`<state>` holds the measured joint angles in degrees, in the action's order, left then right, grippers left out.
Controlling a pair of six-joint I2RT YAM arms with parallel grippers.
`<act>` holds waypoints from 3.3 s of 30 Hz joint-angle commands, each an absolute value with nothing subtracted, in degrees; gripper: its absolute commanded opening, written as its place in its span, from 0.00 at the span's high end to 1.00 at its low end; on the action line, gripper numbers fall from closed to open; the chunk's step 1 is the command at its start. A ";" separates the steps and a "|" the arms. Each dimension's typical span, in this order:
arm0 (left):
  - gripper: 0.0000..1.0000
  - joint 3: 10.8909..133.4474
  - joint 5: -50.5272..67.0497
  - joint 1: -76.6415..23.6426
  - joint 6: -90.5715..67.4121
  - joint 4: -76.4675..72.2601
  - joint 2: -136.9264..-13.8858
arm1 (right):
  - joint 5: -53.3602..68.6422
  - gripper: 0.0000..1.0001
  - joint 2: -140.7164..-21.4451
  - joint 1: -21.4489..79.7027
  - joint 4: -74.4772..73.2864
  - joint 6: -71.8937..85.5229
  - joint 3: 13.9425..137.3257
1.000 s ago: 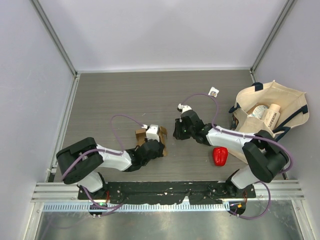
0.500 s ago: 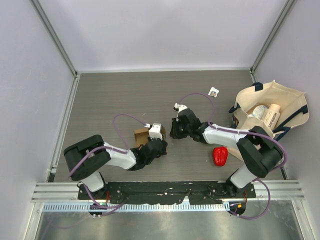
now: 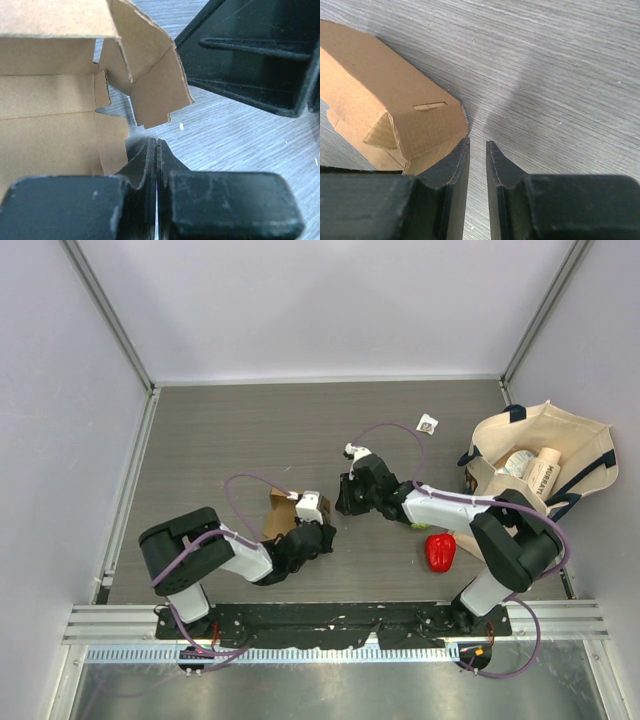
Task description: Fold the paper box
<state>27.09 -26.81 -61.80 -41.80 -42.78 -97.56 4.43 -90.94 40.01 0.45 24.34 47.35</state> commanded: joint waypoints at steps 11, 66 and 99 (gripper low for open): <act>0.96 27.77 -24.24 -61.96 -36.91 -17.09 -70.43 | 3.60 0.75 -90.70 40.34 1.41 23.55 48.61; 1.00 21.53 -16.09 -54.49 -46.23 -27.07 -87.10 | -0.70 0.77 -90.53 49.13 7.38 25.31 45.09; 1.00 18.63 -15.73 -54.49 -47.20 -29.44 -87.72 | -12.12 0.78 -97.03 52.47 21.38 33.32 46.39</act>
